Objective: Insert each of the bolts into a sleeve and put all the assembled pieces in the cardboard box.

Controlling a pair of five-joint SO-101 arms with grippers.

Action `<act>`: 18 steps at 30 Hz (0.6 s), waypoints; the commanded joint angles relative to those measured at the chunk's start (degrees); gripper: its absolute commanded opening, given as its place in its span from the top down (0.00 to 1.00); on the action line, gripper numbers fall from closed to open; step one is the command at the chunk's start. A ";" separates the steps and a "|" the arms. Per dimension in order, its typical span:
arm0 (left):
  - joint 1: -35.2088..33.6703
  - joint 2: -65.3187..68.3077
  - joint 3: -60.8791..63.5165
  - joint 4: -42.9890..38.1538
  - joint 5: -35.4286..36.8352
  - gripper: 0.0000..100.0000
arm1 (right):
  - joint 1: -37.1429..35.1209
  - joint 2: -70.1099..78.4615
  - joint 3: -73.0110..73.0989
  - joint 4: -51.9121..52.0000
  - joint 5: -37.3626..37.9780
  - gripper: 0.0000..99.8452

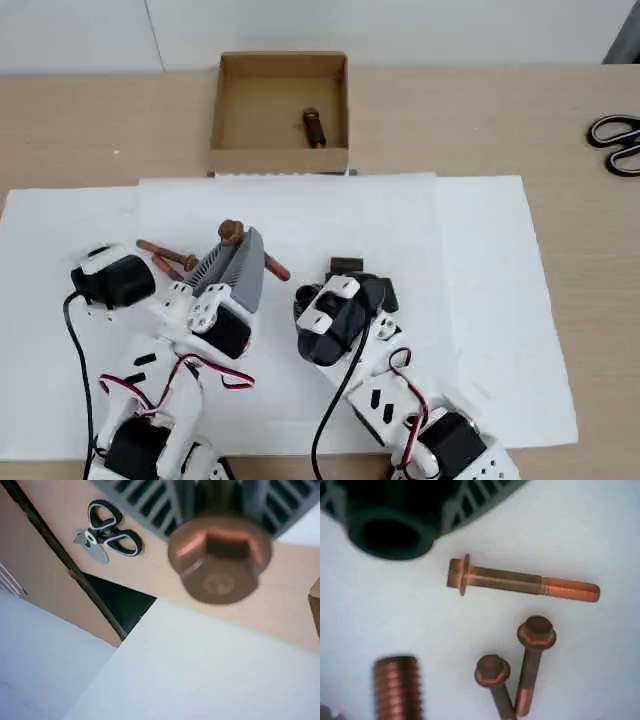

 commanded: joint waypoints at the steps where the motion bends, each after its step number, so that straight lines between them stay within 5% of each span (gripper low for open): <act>1: 1.23 -0.62 0.31 -1.67 0.26 0.99 | -0.31 -0.48 -2.20 -1.54 -0.09 1.00; 18: 6.77 -0.62 2.86 -1.76 -4.66 0.99 | -0.22 -0.57 -3.87 -1.54 3.60 1.00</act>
